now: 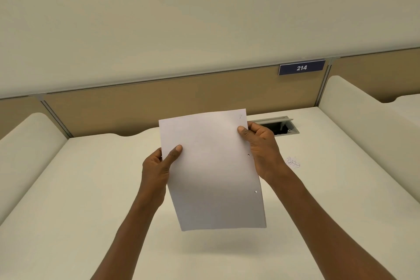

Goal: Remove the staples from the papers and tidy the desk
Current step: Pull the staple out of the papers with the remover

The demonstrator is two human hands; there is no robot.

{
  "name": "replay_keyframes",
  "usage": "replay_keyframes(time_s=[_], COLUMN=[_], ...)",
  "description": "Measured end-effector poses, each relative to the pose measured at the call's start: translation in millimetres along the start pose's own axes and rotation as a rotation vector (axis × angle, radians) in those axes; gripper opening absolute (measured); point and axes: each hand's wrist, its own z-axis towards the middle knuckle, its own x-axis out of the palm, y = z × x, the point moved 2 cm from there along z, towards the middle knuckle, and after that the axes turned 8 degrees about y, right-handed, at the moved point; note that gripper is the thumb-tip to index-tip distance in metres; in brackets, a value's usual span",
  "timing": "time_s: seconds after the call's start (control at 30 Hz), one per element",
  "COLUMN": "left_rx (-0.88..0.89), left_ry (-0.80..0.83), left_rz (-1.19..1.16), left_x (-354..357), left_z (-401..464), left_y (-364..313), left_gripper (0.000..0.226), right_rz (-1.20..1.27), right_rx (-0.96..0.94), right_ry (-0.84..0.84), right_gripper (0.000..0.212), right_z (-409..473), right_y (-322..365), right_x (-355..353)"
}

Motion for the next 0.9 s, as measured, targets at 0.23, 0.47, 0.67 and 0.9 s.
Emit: replay_keyframes(time_s=[0.23, 0.47, 0.67, 0.9], left_rx=[-0.134, -0.269, -0.392, -0.457], left_ry=[0.111, 0.010, -0.062, -0.084], left_rz=[0.115, 0.223, 0.308, 0.374], left_x=[-9, -23, -29, -28], left_z=[-24, -32, -26, -10], left_y=[48, 105, 150, 182], left_gripper=[0.027, 0.017, 0.014, 0.017], right_rz=[-0.139, -0.521, -0.628, -0.782], right_rx=[0.024, 0.157, 0.363, 0.440], right_ry=[-0.121, -0.184, -0.098, 0.005], right_gripper=[0.014, 0.019, 0.020, 0.037], right_z=[4, 4, 6, 6], right_y=[-29, -93, -139, -176], right_x=[-13, -32, -56, -75])
